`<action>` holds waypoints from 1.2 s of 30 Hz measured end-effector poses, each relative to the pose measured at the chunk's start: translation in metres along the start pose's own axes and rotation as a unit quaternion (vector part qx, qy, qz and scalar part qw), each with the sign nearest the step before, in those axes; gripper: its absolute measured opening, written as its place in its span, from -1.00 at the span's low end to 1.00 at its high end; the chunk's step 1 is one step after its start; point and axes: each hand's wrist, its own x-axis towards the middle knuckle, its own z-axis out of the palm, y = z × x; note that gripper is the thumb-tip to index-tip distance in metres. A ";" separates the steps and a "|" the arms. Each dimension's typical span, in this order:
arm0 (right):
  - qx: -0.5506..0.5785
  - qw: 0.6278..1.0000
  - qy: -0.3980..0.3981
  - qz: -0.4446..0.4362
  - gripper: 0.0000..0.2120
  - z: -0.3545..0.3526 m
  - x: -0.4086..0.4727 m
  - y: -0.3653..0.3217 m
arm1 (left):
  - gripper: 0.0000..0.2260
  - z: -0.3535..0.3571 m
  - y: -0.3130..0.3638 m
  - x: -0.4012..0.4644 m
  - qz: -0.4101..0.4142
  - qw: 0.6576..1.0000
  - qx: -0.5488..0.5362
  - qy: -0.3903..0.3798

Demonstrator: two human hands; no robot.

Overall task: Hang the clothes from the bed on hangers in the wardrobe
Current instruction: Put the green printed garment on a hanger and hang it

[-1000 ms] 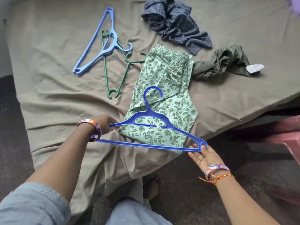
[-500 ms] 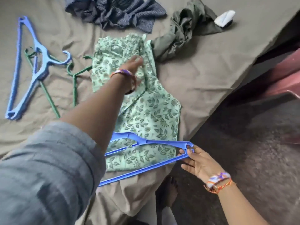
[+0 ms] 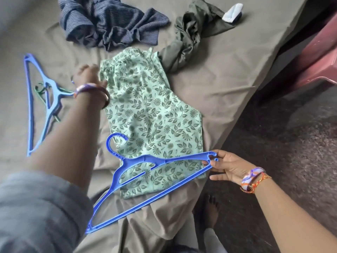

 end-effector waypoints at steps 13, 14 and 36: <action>-0.025 0.999 0.015 0.018 -0.50 -0.004 -0.016 0.018 | -0.31 -0.052 -0.069 -0.249 0.077 0.982 0.173 -0.009; -0.026 0.999 0.018 0.018 -0.53 -0.004 -0.018 0.020 | -0.43 -0.057 -0.073 -0.251 0.058 0.988 0.126 -0.065; -0.762 0.424 0.220 -0.437 -0.66 0.135 0.024 0.055 | -0.79 -0.063 -0.066 -0.223 -0.002 0.982 -0.033 -0.187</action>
